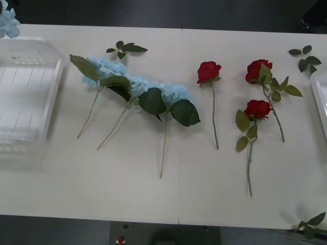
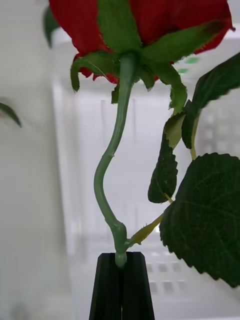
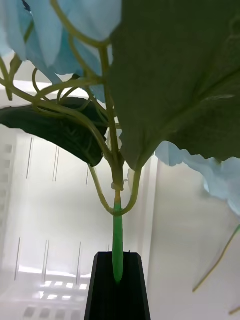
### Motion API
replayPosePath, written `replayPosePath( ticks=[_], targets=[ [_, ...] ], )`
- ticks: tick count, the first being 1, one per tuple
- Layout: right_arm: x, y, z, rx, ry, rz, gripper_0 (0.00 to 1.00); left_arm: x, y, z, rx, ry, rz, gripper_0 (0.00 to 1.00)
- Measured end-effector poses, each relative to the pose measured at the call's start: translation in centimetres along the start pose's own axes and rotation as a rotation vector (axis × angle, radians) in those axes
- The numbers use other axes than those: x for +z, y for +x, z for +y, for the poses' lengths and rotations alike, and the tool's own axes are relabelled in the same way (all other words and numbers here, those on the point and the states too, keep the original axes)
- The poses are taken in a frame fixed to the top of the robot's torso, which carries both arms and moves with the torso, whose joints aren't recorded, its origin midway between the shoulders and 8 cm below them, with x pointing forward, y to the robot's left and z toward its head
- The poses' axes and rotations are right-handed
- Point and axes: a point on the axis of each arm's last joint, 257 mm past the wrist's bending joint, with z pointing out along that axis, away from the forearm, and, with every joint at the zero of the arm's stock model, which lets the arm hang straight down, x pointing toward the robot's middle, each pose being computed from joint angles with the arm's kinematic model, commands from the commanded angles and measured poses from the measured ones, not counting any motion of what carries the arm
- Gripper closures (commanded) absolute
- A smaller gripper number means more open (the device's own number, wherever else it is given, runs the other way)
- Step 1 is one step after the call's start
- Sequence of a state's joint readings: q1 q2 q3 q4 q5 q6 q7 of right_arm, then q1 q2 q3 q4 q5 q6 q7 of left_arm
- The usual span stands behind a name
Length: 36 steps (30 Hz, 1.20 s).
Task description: Put the red flowers into the right box and the blue flowers into the left box
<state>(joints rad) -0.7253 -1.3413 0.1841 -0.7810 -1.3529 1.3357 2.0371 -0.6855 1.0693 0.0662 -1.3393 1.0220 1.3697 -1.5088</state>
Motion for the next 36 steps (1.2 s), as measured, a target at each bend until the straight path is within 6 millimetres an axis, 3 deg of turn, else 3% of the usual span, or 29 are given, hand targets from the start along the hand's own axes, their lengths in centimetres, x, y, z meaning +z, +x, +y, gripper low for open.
replayPosePath(
  ticks=[4,9,17,18,19,20,23,29,36],
  targets=[
    [0.2,0.6,-4.1,-0.061,0.114,-0.013,1.00,1.9,0.2,1.4,-0.061,-0.045,-0.016,1.00],
    [2.2,0.3,-7.7,-0.119,0.240,-0.062,1.00,3.3,1.9,5.4,-0.222,-0.107,0.005,1.00],
    [7.6,1.1,-7.6,-0.120,0.279,-0.109,1.00,3.8,2.1,11.1,-0.337,-0.181,-0.059,1.00],
    [8.0,1.2,-7.3,-0.123,0.276,-0.105,0.97,3.9,2.0,11.5,-0.341,-0.186,-0.070,1.00],
    [8.3,1.5,-7.2,-0.125,0.274,-0.100,0.81,4.1,1.9,11.7,-0.341,-0.191,-0.078,1.00],
    [8.6,1.7,-7.0,-0.125,0.271,-0.096,0.59,4.3,1.8,11.9,-0.337,-0.196,-0.090,1.00],
    [8.7,2.0,-7.0,-0.126,0.269,-0.092,0.24,5.6,1.4,12.5,-0.290,-0.226,-0.137,1.00],
    [8.8,1.8,-6.8,-0.120,0.262,-0.098,0.21,8.5,4.0,12.6,-0.205,-0.269,-0.107,1.00],
    [8.8,1.9,-6.8,-0.119,0.260,-0.097,0.20,9.8,3.9,10.6,-0.231,-0.226,-0.117,1.00]
  ],
)
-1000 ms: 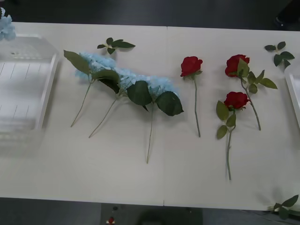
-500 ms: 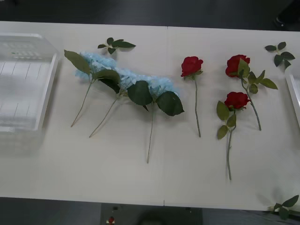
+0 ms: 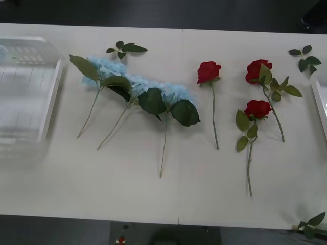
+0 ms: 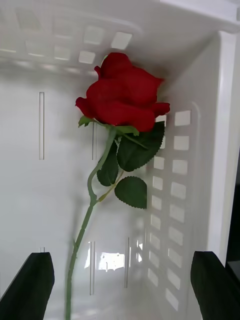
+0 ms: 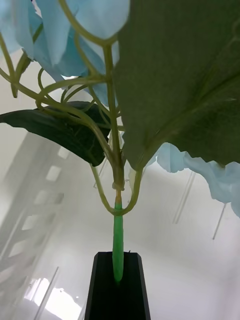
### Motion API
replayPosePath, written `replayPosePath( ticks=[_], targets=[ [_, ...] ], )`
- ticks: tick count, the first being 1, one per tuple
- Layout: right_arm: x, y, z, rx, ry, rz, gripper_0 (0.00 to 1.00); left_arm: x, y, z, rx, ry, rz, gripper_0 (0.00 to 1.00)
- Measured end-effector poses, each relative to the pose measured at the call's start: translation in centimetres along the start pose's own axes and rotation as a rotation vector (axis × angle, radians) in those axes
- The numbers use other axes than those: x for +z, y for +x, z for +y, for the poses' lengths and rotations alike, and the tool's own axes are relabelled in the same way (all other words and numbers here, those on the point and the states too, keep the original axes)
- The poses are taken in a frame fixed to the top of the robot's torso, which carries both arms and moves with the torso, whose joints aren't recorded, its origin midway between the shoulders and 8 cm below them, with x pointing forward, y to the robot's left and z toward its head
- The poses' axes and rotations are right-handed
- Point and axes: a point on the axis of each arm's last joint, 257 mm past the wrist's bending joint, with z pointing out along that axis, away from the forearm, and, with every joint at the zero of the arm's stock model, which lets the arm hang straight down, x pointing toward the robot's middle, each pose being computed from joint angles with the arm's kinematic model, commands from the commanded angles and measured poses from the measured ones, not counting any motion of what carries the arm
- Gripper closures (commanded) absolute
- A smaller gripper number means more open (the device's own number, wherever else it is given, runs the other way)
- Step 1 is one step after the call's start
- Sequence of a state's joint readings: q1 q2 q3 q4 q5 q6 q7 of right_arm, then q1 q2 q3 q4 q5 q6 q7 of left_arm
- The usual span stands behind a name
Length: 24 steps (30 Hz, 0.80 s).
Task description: Put the red flowers into the right box and the blue flowers into the left box
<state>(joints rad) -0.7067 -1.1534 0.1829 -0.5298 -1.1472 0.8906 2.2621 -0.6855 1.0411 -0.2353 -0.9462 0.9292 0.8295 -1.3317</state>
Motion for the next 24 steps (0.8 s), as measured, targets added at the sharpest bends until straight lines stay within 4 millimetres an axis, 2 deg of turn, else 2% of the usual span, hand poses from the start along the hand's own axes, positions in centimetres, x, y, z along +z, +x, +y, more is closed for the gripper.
replayPosePath(
  ticks=[4,5,6,7,8,12,15,18,21,24],
  targets=[
    [-0.1,0.3,1.6,0.031,-0.063,0.014,0.20,0.0,0.0,-0.7,0.008,0.009,-0.004,0.98],
    [-0.2,0.3,2.1,0.044,-0.086,0.015,0.20,0.0,-0.2,-0.7,0.017,0.006,-0.007,0.56],
    [-0.2,0.3,2.6,0.053,-0.104,0.016,0.20,0.0,-0.3,-0.7,0.023,0.003,-0.010,0.32],
    [-0.3,0.4,3.1,0.061,-0.125,0.021,0.20,0.0,-0.3,-0.7,0.027,0.001,-0.011,0.15],
    [-0.6,0.5,3.6,0.065,-0.149,0.029,0.20,0.0,-0.3,-0.6,0.028,0.000,-0.012,0.08],
    [-3.4,0.2,6.7,0.032,-0.292,0.084,0.20,-0.1,-0.3,-0.6,0.030,-0.002,-0.012,0.01],
    [-6.4,-1.5,8.8,0.015,-0.385,0.090,0.20,-0.1,-0.4,-0.3,0.040,-0.012,-0.015,0.01],
    [-9.2,-4.3,11.4,0.138,-0.474,0.089,0.20,-0.1,-0.5,-0.2,0.045,-0.018,-0.016,0.00],
    [-10.8,-6.7,13.4,0.240,-0.513,0.090,0.20,-0.1,-0.3,-0.2,0.045,-0.019,-0.010,0.00],
    [-11.8,-8.2,15.0,0.217,-0.536,0.073,0.20,-0.1,0.9,0.2,0.045,-0.033,0.040,0.00]
  ],
)
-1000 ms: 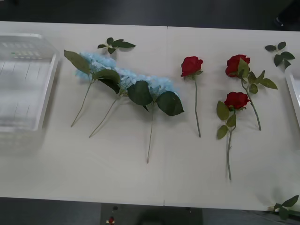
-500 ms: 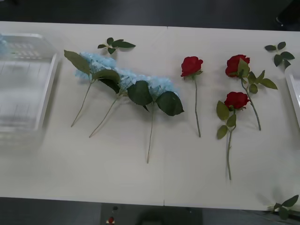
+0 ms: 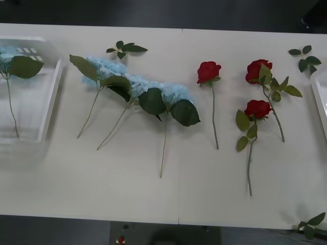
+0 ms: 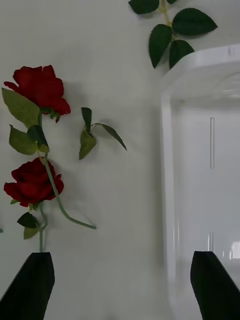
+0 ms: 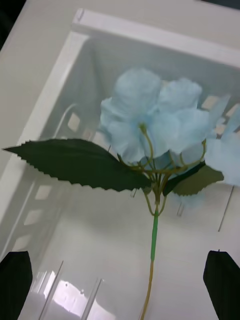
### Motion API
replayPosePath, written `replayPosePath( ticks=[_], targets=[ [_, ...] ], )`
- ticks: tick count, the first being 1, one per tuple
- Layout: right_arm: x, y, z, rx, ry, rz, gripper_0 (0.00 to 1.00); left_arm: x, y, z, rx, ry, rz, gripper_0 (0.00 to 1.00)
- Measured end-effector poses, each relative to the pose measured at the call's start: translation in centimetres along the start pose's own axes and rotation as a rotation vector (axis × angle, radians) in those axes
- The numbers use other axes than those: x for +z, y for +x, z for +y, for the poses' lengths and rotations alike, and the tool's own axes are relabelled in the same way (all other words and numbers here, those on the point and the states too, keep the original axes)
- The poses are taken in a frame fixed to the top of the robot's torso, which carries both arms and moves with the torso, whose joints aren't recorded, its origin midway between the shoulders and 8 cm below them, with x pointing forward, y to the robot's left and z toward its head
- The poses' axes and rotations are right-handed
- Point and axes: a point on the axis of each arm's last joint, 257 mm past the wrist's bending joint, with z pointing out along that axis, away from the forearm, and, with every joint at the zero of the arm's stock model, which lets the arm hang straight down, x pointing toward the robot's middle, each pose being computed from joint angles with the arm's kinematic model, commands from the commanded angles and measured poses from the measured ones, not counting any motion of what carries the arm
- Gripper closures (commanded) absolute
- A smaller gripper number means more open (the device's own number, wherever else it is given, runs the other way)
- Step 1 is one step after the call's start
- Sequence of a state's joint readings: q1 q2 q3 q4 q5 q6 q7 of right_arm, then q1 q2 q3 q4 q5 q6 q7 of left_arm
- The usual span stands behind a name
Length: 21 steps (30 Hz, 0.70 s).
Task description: Put the red flowers into the right box and the blue flowers into the left box
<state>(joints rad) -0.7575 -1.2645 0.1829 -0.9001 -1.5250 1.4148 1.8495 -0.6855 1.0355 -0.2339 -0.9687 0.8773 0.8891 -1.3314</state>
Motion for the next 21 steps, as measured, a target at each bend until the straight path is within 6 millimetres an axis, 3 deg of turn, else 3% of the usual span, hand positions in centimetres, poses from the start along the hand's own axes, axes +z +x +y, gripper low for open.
replayPosePath(
  ticks=[4,7,10,15,21],
  targets=[
    [1.0,-0.5,2.1,0.090,-0.012,0.005,0.20,-1.2,2.1,-0.7,0.001,0.016,0.112,0.00],
    [2.5,-0.7,2.9,0.161,0.010,0.006,0.20,-3.5,3.1,-2.4,0.011,0.066,0.199,0.00],
    [4.5,-0.5,3.8,0.123,0.035,0.020,0.20,-6.4,4.4,-4.2,0.056,0.104,0.299,0.00],
    [7.9,0.6,4.7,0.197,0.083,0.051,0.20,-11.6,4.7,-9.1,0.125,0.227,0.369,0.00],
    [10.4,0.4,5.8,0.190,0.119,0.036,0.20,-15.3,5.2,-16.0,0.064,0.269,0.342,0.00]
  ],
)
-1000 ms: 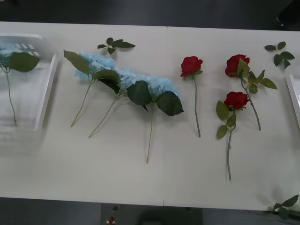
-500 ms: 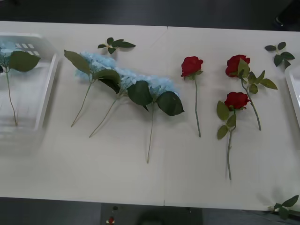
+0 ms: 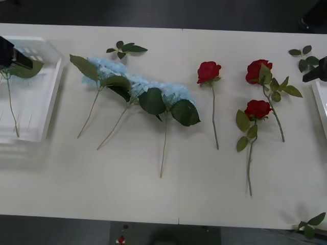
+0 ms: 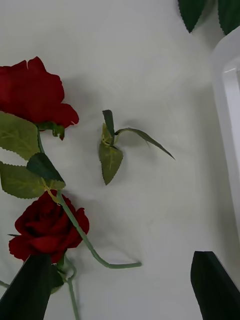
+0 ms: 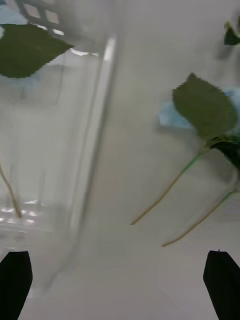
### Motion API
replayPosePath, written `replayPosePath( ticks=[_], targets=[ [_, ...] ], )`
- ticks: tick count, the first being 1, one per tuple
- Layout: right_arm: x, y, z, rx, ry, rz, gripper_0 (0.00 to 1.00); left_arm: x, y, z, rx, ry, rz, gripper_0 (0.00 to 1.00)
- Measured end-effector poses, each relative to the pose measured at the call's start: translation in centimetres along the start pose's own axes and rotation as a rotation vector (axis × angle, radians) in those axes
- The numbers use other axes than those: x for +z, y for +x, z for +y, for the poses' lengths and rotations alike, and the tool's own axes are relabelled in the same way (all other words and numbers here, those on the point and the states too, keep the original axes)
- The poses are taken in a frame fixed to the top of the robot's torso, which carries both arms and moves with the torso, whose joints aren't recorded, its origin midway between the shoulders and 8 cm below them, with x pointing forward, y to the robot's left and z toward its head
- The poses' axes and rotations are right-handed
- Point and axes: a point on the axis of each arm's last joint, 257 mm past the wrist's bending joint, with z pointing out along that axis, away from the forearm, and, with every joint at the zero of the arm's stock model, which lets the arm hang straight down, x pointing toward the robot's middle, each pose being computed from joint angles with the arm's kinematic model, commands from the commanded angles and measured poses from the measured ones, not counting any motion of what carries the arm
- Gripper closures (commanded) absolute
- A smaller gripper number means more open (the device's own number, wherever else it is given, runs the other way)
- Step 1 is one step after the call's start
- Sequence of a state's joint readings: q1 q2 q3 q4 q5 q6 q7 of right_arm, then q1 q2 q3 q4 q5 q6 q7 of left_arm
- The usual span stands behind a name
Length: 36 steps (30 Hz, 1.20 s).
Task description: Put the red flowers into the right box and the blue flowers into the left box
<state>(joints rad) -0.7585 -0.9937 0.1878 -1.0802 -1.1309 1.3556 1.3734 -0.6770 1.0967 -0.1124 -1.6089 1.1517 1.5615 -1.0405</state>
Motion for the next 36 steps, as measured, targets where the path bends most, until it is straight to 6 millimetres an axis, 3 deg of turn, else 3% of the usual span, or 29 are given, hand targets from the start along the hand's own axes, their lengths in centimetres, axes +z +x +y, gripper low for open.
replayPosePath(
  ticks=[3,6,9,13,15,21,25,28,36],
  targets=[
    [1.2,-0.4,0.4,-0.039,0.038,-0.030,0.20,0.4,1.3,-3.6,0.008,0.043,-0.008,0.00],
    [2.8,0.4,0.4,-0.033,0.100,-0.030,0.20,1.4,2.3,-5.8,0.065,0.066,-0.009,0.00],
    [4.4,1.1,1.0,-0.036,0.137,-0.035,0.20,3.1,2.7,-6.3,0.132,0.011,-0.039,0.00],
    [6.6,2.2,2.1,-0.107,0.169,-0.034,0.21,5.3,2.7,-5.6,0.221,-0.110,-0.099,0.00],
    [7.5,2.7,3.0,-0.133,0.165,-0.035,0.20,6.2,3.1,-5.9,0.148,-0.105,-0.100,0.00],
    [9.7,3.5,6.0,-0.167,0.113,-0.050,0.20,7.5,3.4,-5.4,-0.354,-0.077,-0.106,0.00],
    [10.3,3.6,6.5,-0.140,0.124,-0.061,0.20,7.5,3.4,-5.4,-0.336,-0.078,-0.105,0.00],
    [10.5,3.6,6.5,-0.150,0.137,-0.066,0.20,7.5,3.3,-5.3,-0.210,-0.087,-0.104,0.00],
    [11.8,4.5,5.8,-0.210,0.177,-0.067,0.20,7.2,2.0,-3.8,0.697,-0.144,-0.060,0.00]
  ],
)
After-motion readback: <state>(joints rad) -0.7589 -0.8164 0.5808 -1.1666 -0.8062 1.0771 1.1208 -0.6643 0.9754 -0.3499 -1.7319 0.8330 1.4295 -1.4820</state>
